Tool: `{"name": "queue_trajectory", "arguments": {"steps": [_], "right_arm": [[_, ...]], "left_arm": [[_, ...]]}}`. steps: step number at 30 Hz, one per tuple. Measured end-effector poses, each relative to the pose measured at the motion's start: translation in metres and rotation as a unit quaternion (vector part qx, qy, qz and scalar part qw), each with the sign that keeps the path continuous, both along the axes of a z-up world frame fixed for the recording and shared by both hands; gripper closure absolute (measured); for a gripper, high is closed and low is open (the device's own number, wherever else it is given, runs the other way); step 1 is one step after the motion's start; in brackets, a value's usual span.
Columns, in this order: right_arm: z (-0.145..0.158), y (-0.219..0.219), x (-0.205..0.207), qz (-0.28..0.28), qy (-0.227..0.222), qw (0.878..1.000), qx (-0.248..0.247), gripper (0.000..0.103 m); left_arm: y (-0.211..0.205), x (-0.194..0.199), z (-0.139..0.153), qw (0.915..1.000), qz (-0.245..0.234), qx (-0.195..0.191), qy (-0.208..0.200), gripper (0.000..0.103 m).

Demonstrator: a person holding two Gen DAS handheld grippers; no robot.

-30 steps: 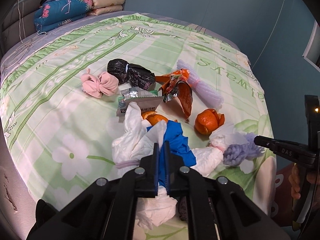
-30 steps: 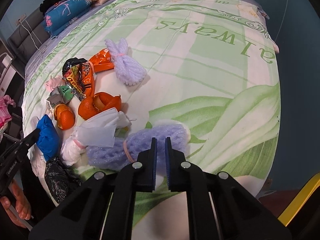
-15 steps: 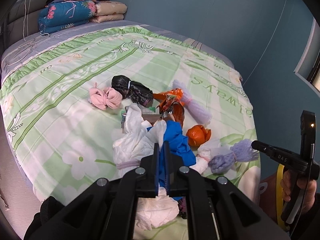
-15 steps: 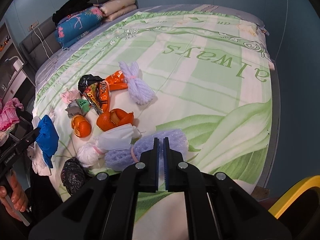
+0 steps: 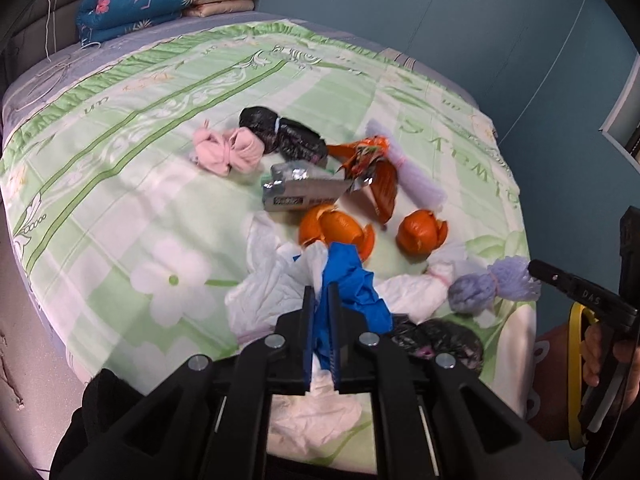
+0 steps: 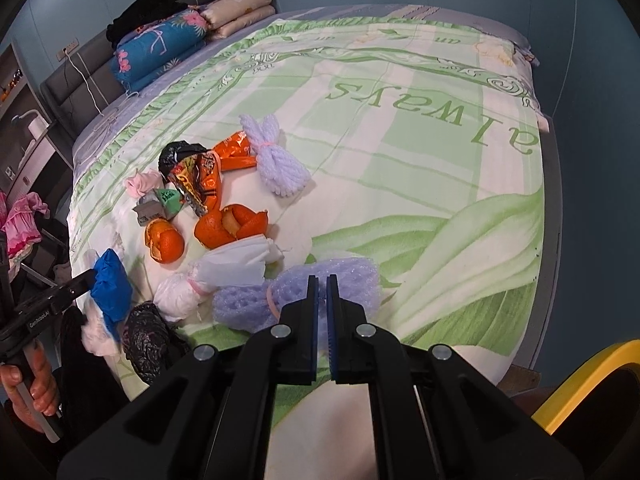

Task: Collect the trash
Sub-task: 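Grasp the white tissue bundle with left tool while right tool grasps lavender foam net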

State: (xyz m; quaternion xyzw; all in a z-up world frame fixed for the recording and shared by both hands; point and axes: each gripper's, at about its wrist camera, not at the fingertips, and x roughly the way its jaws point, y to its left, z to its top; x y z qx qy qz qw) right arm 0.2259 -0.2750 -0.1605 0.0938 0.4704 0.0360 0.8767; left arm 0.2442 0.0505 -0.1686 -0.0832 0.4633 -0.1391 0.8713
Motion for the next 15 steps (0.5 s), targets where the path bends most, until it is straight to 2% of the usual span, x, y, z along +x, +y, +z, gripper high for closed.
{"name": "queue_trajectory", "arguments": {"steps": [2, 4, 6, 8, 10, 12, 15], "right_arm": [[-0.004, 0.001, 0.002, 0.001, 0.009, 1.000, -0.003, 0.099], [-0.008, 0.001, 0.003, 0.002, 0.016, 1.000, -0.002, 0.099], [-0.012, 0.001, 0.005, 0.000, 0.022, 1.000, -0.002, 0.099], [-0.015, 0.001, 0.007, 0.001, 0.026, 1.000, 0.000, 0.098], [-0.016, 0.001, 0.007, 0.001, 0.027, 1.000, 0.000, 0.098], [-0.016, 0.001, 0.008, 0.003, 0.027, 1.000, -0.006, 0.098], [-0.018, -0.001, 0.009, 0.001, 0.031, 0.999, -0.009, 0.098]], "left_arm": [[0.001, 0.001, -0.002, 1.0000, -0.002, 0.001, 0.003, 0.093], [-0.001, 0.002, -0.001, 1.0000, -0.007, 0.004, -0.001, 0.085], [-0.006, 0.004, 0.001, 0.9998, -0.013, 0.014, -0.006, 0.072], [-0.009, 0.007, 0.000, 0.9997, -0.012, 0.021, -0.004, 0.065], [-0.008, 0.008, -0.004, 0.9997, -0.015, 0.018, 0.006, 0.063], [-0.007, 0.005, -0.007, 0.9995, -0.012, 0.028, 0.009, 0.058], [-0.001, -0.001, -0.011, 0.9990, -0.011, 0.043, 0.012, 0.055]]}}
